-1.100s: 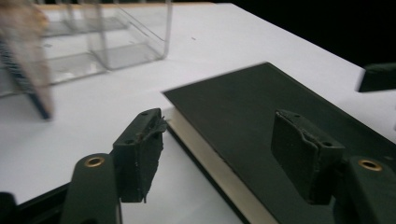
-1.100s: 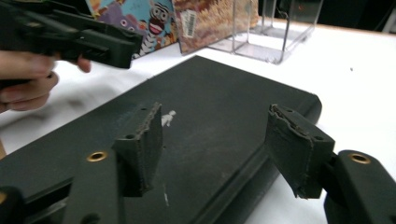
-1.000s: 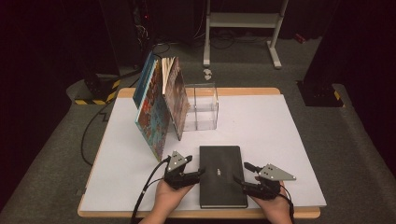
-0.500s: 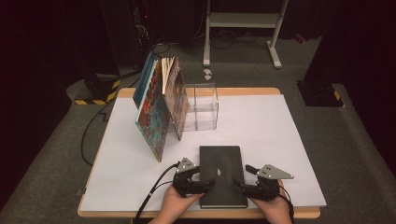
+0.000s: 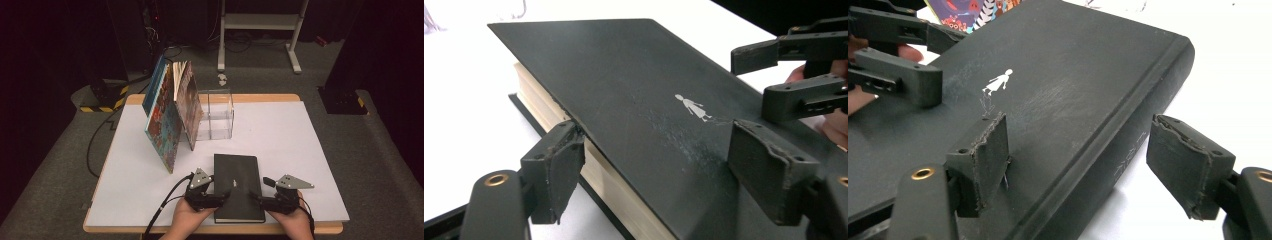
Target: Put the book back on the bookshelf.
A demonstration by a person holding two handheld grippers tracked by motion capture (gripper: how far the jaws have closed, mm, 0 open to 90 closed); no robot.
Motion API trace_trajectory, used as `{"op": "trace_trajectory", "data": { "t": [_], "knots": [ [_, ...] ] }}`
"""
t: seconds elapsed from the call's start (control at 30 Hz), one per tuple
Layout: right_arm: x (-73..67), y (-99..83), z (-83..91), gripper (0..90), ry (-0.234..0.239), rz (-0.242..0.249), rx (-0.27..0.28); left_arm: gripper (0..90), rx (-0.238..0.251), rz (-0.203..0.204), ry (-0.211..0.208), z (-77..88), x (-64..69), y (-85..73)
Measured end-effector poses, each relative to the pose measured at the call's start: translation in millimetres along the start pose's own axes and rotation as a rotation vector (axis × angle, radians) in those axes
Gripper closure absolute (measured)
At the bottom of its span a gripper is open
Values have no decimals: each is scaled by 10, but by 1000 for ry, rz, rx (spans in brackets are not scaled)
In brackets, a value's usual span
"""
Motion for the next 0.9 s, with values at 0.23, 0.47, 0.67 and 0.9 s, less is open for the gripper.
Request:
{"op": "trace_trajectory", "data": {
  "t": [0.23, 0.47, 0.67, 0.9],
  "knots": [
    [-1, 13, 12, 243, 1, -6, 12, 273, 38, -2, -7, 3, 23, 73],
    [-5, 25, 20, 243, -1, -6, 17, 325, 10, 18, -31, -71, -7, 134],
    [9, 10, -7, 238, 9, -36, 2, 387, -42, 97, -74, -119, -111, 122],
    [2, 18, -64, 240, 2, -44, 1, 463, -32, 103, -141, -174, -247, 142]
  ]
}}
Point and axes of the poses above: each handheld gripper's, and its own axes: z roughly backward along the jaws, y roughly out of its top, x roughly to its right, the point moved 3 cm from there along -z, roughly forward along the jaws, and after that the axes turned 15 degrees about x, right-handed, at the moved point
